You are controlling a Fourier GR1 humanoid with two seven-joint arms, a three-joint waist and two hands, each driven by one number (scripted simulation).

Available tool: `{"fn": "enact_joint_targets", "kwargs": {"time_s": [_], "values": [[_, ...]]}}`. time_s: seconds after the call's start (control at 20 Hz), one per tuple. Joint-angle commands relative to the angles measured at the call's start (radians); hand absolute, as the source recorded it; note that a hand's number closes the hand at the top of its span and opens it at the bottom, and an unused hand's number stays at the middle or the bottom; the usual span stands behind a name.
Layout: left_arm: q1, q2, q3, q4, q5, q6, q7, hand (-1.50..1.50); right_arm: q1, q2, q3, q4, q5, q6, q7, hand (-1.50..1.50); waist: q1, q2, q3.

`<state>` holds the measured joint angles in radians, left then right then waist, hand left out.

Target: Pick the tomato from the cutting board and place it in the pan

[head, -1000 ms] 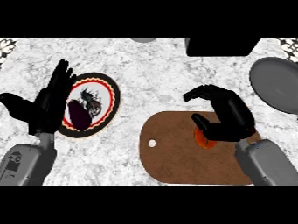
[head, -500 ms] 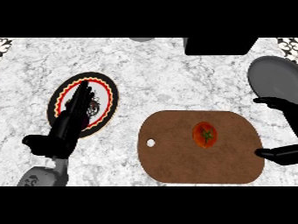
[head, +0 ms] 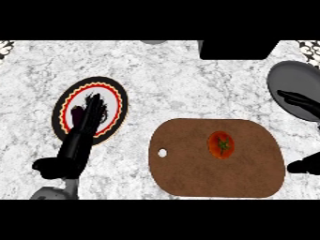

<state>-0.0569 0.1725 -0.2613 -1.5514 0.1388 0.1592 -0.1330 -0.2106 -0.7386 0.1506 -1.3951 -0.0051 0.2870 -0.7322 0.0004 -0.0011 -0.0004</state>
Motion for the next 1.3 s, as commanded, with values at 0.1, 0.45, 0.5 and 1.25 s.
{"fn": "enact_joint_targets", "kwargs": {"time_s": [0.1,0.45,0.5,1.25], "values": [[0.011,0.015,0.013,-0.007,-0.002,-0.023,-0.008,0.00,-0.047,-0.008,0.121,-0.114,0.195,-0.029,0.204,-1.50,0.005,-0.001,-0.001],[0.000,0.017,0.043,0.014,0.019,-0.047,-0.011,0.00,-0.056,0.027,0.315,-0.169,0.507,-0.080,0.359,-1.50,0.002,0.000,-0.001],[-0.017,-0.006,0.017,-0.025,-0.018,-0.008,0.024,0.00,-0.073,0.040,0.309,-0.168,0.523,-0.070,0.382,-1.50,0.003,0.000,0.000],[0.021,-0.076,0.040,-0.004,-0.073,-0.041,0.012,0.00,-0.029,0.208,0.232,-0.056,0.796,-0.031,0.376,-1.50,-0.001,0.001,0.000]]}}
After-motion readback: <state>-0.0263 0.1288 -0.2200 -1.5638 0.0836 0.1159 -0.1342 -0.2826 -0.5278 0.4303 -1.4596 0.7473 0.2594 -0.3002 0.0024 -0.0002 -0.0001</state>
